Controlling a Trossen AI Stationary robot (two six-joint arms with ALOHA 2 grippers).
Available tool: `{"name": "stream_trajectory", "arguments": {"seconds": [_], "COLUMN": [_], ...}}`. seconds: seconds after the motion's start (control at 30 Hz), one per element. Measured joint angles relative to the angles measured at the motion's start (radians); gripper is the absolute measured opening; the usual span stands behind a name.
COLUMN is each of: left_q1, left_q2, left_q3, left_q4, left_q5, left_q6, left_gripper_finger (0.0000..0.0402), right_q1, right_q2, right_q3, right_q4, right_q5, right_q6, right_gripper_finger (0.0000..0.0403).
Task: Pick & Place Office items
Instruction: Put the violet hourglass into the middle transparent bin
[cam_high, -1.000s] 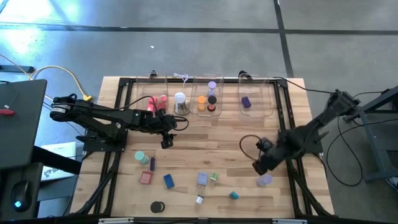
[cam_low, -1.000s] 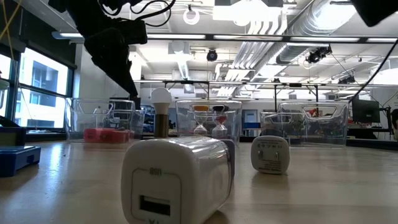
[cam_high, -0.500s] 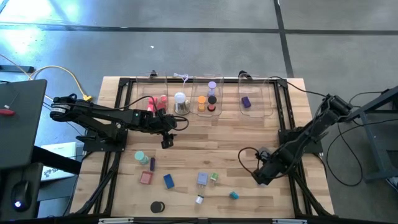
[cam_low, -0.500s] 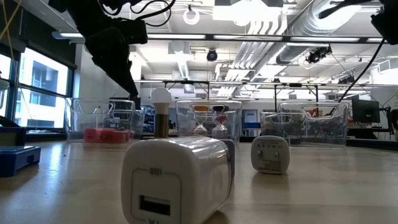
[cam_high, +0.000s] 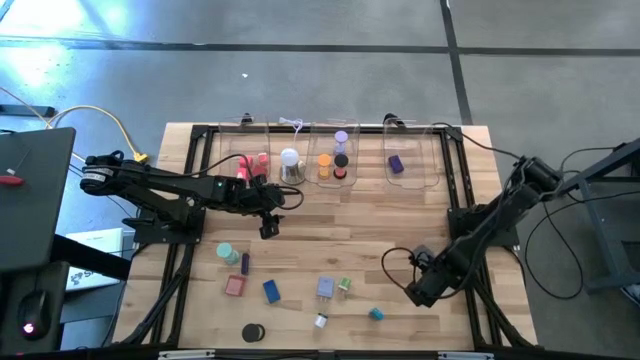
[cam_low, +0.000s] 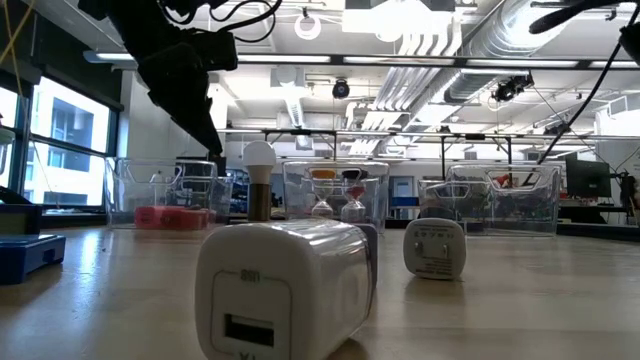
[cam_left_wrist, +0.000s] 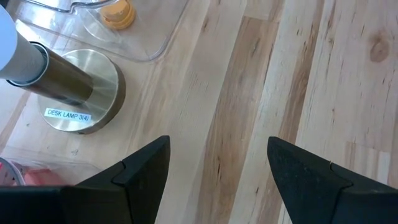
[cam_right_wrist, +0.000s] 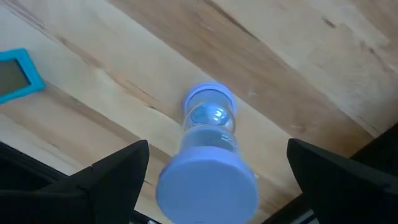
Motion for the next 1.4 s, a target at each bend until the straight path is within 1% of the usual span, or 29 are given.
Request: {"name": "stream_trajectory", "arguments": {"seconds": [0.2,0.33,0.47,0.63,0.87,1.23,1.33,1.4], "left_q1": [0.0,0.0,0.0,-0.003,-0.003,-0.003,-0.003,-0.003], "left_q2": [0.0,0.0,0.0,0.0,0.0,0.0,0.0,0.0], "left_q3": [0.0,0.0,0.0,0.0,0.0,0.0,0.0,0.0], "left_q4": [0.0,0.0,0.0,0.0,0.0,0.0,0.0,0.0], "left_q5": [0.0,0.0,0.0,0.0,0.0,0.0,0.0,0.0], "left_q6": [0.0,-0.006,-0.012,-0.012,-0.015,-0.015,-0.014,-0.014], "left_gripper_finger": [0.0262,0.0262,0.0262,0.0262,0.0262,0.0262,0.0262,0.0262], "right_q1": [0.004,0.004,0.004,0.004,0.004,0.003,-0.007,-0.022], "right_q2": [0.033,0.034,0.034,0.034,0.034,0.032,0.033,0.033], "right_q3": [0.0,0.0,0.0,0.0,0.0,0.001,0.0,0.0], "right_q4": [0.028,0.026,0.026,0.025,0.025,0.047,0.08,0.103], "right_q5": [-0.002,0.005,0.016,0.001,0.009,0.251,0.353,0.398], "right_q6": [-0.007,-0.007,-0.007,-0.007,-0.029,-0.144,-0.21,-0.266], "right_gripper_finger": [0.0368,0.0349,0.0315,0.0264,0.0179,0.0179,0.0185,0.0183]}}
